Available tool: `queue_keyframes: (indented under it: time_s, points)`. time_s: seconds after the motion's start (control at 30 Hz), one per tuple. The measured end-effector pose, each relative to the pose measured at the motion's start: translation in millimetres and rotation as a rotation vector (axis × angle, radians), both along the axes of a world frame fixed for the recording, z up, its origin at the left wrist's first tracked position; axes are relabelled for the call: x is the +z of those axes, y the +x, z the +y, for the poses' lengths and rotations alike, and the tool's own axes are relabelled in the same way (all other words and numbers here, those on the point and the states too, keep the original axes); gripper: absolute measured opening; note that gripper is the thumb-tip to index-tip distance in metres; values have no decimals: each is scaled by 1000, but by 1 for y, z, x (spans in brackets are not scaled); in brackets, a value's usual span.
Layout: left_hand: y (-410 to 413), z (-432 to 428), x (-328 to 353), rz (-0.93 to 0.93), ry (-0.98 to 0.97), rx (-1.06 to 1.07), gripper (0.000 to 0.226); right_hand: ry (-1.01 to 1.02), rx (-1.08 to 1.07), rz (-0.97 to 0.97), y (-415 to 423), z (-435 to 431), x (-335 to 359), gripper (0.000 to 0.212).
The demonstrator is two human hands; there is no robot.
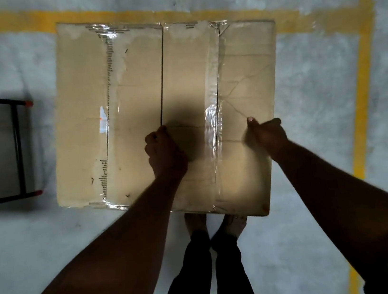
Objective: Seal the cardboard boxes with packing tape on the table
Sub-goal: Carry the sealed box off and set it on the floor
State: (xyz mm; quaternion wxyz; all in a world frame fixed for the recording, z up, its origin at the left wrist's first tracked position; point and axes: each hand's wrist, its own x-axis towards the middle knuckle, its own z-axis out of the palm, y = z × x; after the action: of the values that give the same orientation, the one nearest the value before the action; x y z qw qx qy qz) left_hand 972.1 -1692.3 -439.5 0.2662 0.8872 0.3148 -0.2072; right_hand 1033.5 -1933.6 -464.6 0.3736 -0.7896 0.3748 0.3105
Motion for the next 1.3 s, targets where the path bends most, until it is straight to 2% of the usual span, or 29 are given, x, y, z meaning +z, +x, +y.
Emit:
queue_keyframes:
  time_s: [0.17,0.37,0.57,0.67,0.8,0.97,1.1,1.3]
  points:
    - [-38,11,21,-51,-88,-28,62,-30,84,-27,-40,6,37,62]
    - [-76,14,89,-113,-134,42,73,35,214,-14,-93,9,113,44]
    - [-117,15,183,-184,-241,215,63,107,281,-133,-131,34,197,51]
    - [-144,21,229,-224,-311,315,68,179,347,-140,-151,48,235,52]
    - [-185,44,277,-229,-322,354,58,189,577,-172,-177,70,269,52]
    - [-240,90,314,-300,-201,173,61,111,966,-299,-210,117,307,54]
    - [-309,137,326,-309,-153,69,64,115,1064,-411,-255,171,327,49]
    - [-435,217,324,-306,-178,196,66,117,1258,-441,-360,280,342,36]
